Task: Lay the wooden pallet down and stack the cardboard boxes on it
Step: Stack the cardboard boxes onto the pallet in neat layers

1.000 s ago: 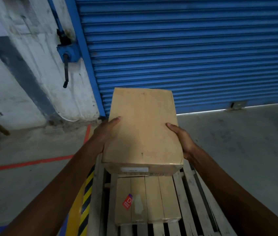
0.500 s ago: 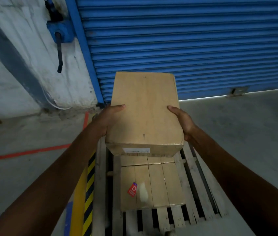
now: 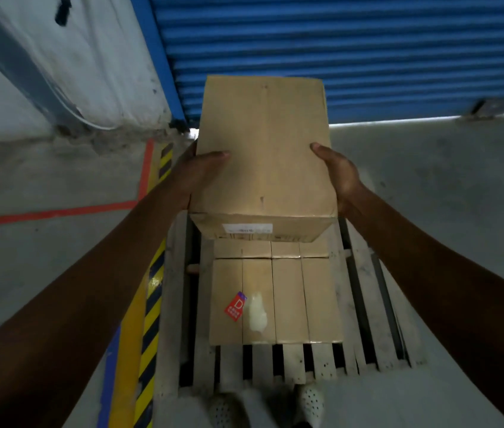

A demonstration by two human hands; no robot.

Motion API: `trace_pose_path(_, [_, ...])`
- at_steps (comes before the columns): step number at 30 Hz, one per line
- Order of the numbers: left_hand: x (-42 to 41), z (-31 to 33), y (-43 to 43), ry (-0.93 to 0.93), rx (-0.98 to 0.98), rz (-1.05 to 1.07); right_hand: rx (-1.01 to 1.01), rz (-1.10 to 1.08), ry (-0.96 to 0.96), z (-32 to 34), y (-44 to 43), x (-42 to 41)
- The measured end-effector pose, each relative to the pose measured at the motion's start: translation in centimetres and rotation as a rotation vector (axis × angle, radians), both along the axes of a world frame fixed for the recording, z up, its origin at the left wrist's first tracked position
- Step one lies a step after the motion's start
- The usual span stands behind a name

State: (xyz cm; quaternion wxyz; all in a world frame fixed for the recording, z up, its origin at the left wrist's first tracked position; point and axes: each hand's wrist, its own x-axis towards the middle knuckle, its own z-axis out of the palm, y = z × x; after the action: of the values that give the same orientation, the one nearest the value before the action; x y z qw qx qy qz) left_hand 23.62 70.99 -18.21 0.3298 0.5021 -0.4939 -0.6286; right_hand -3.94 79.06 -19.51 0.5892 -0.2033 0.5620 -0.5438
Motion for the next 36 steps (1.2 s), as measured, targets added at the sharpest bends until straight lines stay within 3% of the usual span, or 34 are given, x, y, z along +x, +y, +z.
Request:
trace_pose_path(7, [-0.6,-13.1,-3.2,-0.052,-0.034,0.014,0.051,-0.012,0.022,-14.2,-4.7,-0.1])
trace_pose_path(18, [0.0,-34.3,-7.7,0.033,-0.033,0.063,0.06,-0.018,0.069,-33.4,-9.6,0.6])
trace_pose_path(25, [1.3,-40.4,-9.2,-0.035,-0.049,0.031,0.085,-0.055,0.042,-40.5,-10.1,1.8])
trace_pose_path(36, [1.6,-45.1,-9.0,-0.1,-0.063,0.035,0.085,-0.002,0.094,-43.4,-9.6,2.4])
